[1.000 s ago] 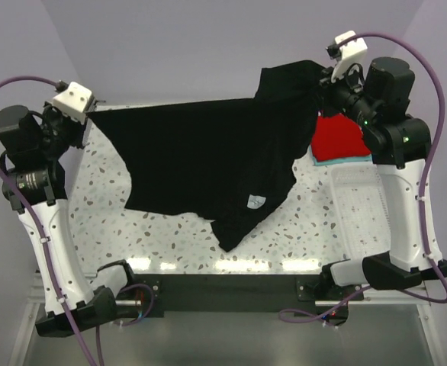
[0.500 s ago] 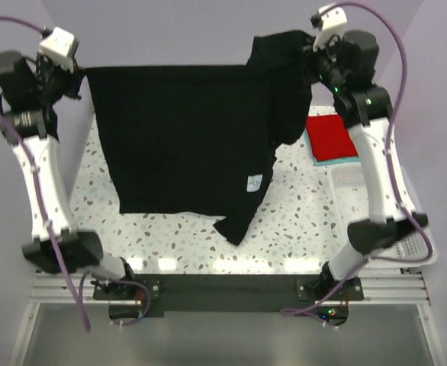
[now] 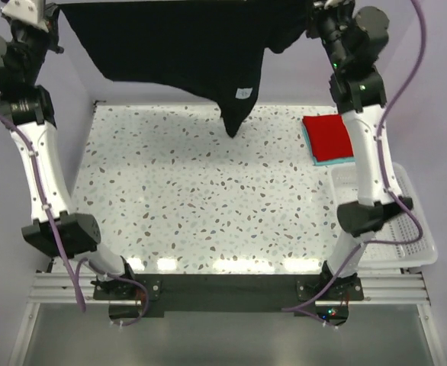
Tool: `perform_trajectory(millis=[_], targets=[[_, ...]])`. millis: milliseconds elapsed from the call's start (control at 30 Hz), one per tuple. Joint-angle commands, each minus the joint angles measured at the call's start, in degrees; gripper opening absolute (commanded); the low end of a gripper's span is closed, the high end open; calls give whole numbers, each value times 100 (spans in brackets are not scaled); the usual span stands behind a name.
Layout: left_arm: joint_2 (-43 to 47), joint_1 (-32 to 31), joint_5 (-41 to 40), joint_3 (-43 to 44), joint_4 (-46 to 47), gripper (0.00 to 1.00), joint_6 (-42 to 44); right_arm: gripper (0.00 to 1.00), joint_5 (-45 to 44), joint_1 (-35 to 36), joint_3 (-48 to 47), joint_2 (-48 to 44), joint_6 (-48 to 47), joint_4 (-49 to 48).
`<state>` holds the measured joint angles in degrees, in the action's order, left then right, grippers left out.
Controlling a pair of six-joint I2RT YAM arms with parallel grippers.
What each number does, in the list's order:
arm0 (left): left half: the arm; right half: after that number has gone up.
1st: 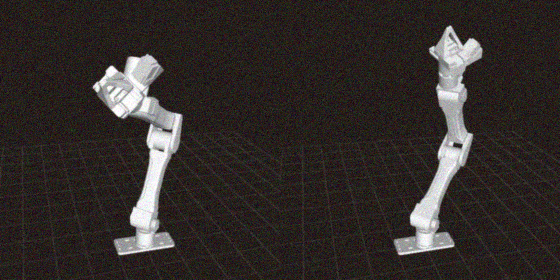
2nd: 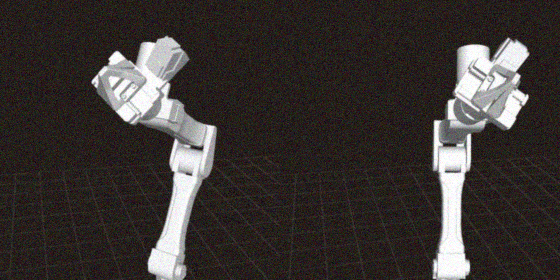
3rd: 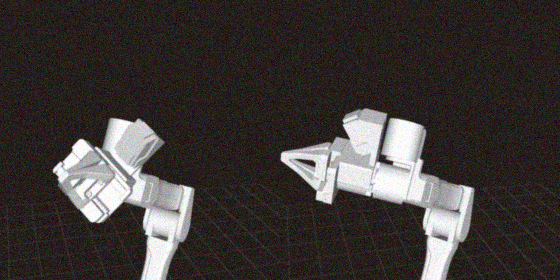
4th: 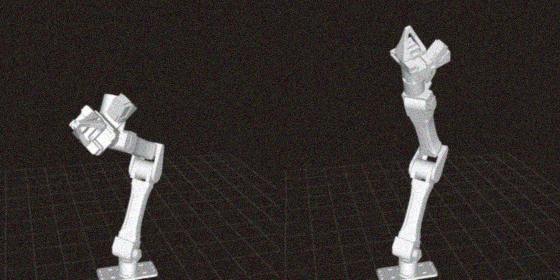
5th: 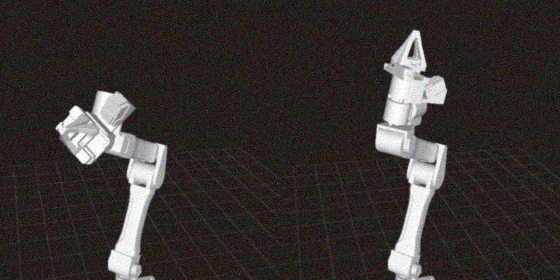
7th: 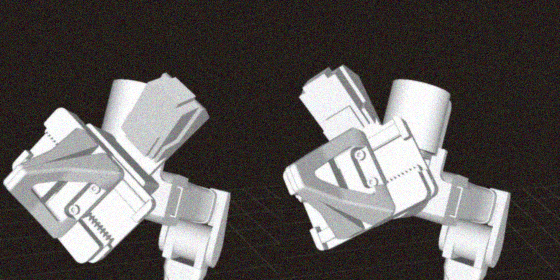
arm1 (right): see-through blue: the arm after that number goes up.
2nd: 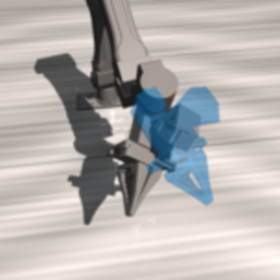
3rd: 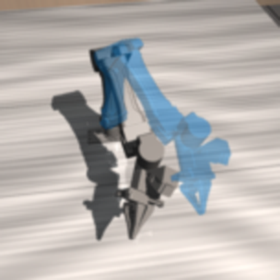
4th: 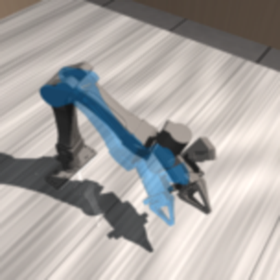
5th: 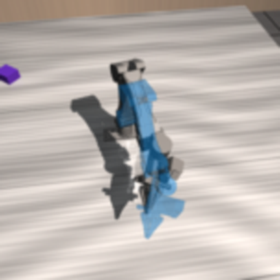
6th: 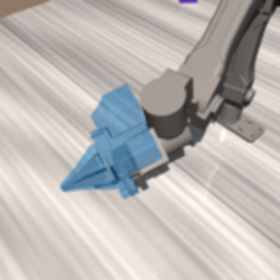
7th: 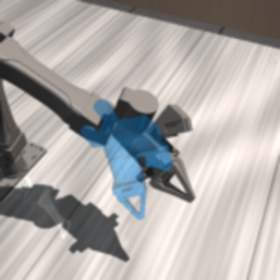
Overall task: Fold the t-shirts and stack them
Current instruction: Flatten the tshirt out
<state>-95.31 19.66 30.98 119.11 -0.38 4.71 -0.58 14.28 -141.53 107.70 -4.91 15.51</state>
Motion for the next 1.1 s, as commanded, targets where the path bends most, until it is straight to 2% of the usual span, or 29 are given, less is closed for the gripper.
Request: perform_trajectory(millis=[0, 33, 67, 100, 133, 167, 200, 233, 267, 300, 333, 367, 400, 433, 500, 533, 567, 600, 633, 667, 700, 733, 800, 933, 1000, 1067], targets=[[906, 170, 134, -1220, 1198, 0, 705, 0, 477, -110, 1186, -1145, -449, -822], [1083, 170, 241, -1624, 1251, 0, 855, 0, 680, -119, 1546, -1294, -702, -621], [1267, 170, 363, -2472, 1269, 0, 1222, 0, 873, -101, 1933, -1417, -922, -523], [1600, 170, 835, -2889, 1103, 0, 1504, 0, 1102, -110, 2755, -1723, -1107, -444], [1768, 170, 1039, -3285, 910, 0, 1889, 0, 1182, -101, 3189, -1874, -1466, -295], [1944, 170, 1207, -4107, 752, 0, 2572, 0, 1331, -101, 3611, -2023, -1748, -198], [2128, 170, 1339, -4524, 533, 0, 2840, 0, 1541, -101, 4459, -2390, -2090, -93], [2452, 170, 1410, -4911, 287, 0, 3199, 0, 1691, -101, 4929, -2559, -2572, -57], [2603, 170, 1454, -5593, 15, 0, 4221, 0, 1797, -110, 5377, -2752, -2794, -13], [2762, 170, 1350, -5948, -406, 0, 4544, 0, 1894, -101, 6156, -2920, -3040, 66], [3033, 178, 1262, -6578, -480, 0, 5035, 0, 1999, -93, 6477, -3208, -3460, 310], [3140, 213, 1270, -6820, -715, 0, 5483, 0, 2174, -92, 7037, -3316, -3595, 434], [3289, 205, 1226, -7048, -1266, 0, 5897, 0, 2263, -40, 7261, -3413, -3735, 601], [3360, 214, 1182, -7486, -1419, 0, 6388, 0, 2325, 13, 7446, -3561, -4094, 1046], [3457, 222, 1025, -7779, -2192, 0, 7067, 7, 2421, 153, 7842, -3659, -4272, 1427], [3475, 222, 928, -7998, -2333, 0, 7305, 34, 2518, 171, 7921, -3721, -4360, 1890], [3466, 231, 823, -8069, -2448, 4, 7325, 57, 2632, 189, 8026, -3747, -4413, 2095], [3397, 231, 587, -8096, -2910, 10, 7464, 76, 2633, 224, 8036, -3765, -4440, 2288], [3344, 231, 471, -8044, -3280, 19, 7944, 94, 2642, 215, 8019, -3730, -4501, 2751], [3291, 240, 322, -8009, -3536, 34, 8010, 99, 2642, 224, 7923, -3695, -4606, 3026], [3203, 292, 147, -7965, -3948, 41, 8080, 99, 2572, 224, 7861, -3677, -4668, 3263], [3159, 362, 128, -7834, -4204, 53, 8403, 99, 2511, 224, 7808, -3651, -4677, 3588], [3036, 565, 188, -7675, -4864, 62, 8625, 99, 2431, 215, 7659, -3642, -4564, 3748], [2799, 583, 390, -7333, -5227, 65, 8513, 99, 2553, 215, 7378, -3292, -4002, 3723], [2606, 574, 531, -7253, -5183, 65, 8380, 93, 2563, 233, 7141, -2712, -3624, 3792], [2500, 478, 497, -7200, -4781, 63, 7811, 86, 2353, 241, 6974, -2273, -3395, 3819]])
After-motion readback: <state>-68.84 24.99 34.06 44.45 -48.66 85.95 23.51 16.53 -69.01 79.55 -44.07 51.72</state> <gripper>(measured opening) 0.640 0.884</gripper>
